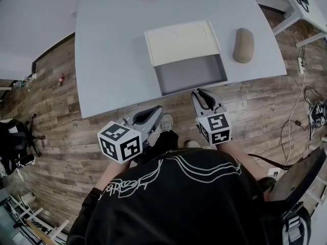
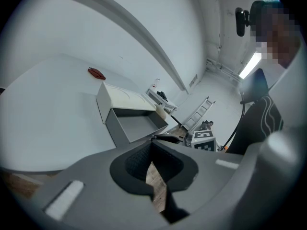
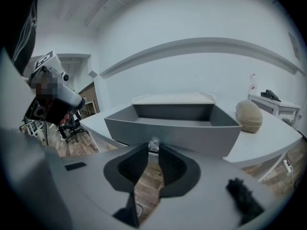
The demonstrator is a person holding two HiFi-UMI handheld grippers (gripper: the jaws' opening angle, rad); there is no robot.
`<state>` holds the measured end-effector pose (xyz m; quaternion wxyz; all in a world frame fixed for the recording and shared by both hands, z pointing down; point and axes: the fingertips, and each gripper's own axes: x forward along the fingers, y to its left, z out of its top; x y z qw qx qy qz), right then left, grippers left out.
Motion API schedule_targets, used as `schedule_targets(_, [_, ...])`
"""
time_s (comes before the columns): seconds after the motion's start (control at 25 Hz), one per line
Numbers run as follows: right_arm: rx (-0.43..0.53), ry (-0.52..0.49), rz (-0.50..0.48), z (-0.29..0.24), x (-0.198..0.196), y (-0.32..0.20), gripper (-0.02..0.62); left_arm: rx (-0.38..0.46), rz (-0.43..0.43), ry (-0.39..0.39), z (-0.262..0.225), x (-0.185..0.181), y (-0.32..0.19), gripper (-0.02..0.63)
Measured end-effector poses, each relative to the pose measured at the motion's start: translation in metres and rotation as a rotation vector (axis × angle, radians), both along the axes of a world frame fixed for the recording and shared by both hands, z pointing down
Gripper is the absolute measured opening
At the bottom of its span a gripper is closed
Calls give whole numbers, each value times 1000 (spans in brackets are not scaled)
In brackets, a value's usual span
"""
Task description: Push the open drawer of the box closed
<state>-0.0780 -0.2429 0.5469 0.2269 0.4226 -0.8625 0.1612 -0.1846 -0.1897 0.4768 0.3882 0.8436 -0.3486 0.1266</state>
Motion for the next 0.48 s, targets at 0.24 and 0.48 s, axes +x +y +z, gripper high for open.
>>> schedule_targets(0.24, [-3,-2,4,-2,-3,-11,74,3,3,7,1,0,-8,6])
schedule_targets(0.48, [-29,-7,23,-2,-8,-31,74,3,-6,18,5,-4,-18,6])
